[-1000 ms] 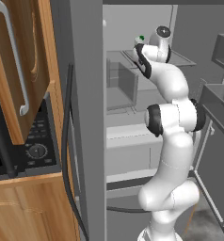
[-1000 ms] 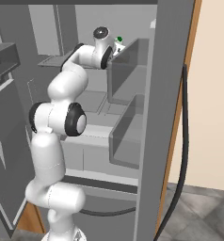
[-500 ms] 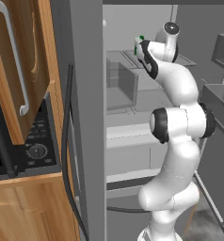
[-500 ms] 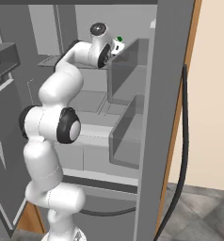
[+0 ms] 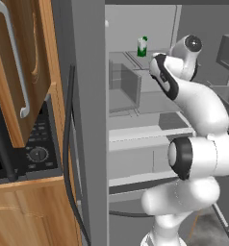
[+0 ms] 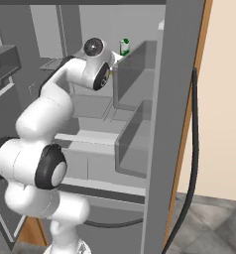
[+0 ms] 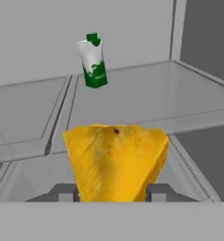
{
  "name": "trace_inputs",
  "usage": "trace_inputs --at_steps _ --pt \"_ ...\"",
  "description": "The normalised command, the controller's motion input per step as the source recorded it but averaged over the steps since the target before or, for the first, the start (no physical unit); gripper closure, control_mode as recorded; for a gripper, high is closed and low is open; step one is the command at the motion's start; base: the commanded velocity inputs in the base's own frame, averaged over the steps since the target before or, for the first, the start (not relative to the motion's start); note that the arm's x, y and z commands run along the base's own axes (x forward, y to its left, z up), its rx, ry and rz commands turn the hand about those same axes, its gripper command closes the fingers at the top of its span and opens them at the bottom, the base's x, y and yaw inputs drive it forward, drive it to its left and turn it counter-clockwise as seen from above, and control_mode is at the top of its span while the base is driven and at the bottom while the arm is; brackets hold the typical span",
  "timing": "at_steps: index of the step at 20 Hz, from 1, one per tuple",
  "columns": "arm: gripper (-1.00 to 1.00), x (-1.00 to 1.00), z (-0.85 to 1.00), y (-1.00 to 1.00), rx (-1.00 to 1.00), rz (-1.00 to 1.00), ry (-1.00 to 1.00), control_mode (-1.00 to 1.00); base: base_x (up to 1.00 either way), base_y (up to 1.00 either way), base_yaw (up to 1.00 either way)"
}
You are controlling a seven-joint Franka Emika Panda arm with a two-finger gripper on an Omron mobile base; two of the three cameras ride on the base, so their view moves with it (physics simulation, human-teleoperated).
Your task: Pick the cheese from the fridge and the cheese grater from the cabinet and place them next to the salad bowl.
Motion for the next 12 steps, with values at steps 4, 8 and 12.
trace_inputs --at_steps 4,8,12 --pt "1.00 -1.00 0.06 0.00 0.00 0.00 0.00 -1.00 0.00 0.00 0.00" --pt "1.00 -1.00 0.10 0.00 0.00 0.00 0.01 -1.00 0.00 0.00 0.00" --pt "1.00 -1.00 0.00 0.02 0.00 0.00 0.07 -1.00 0.00 0.00 0.00"
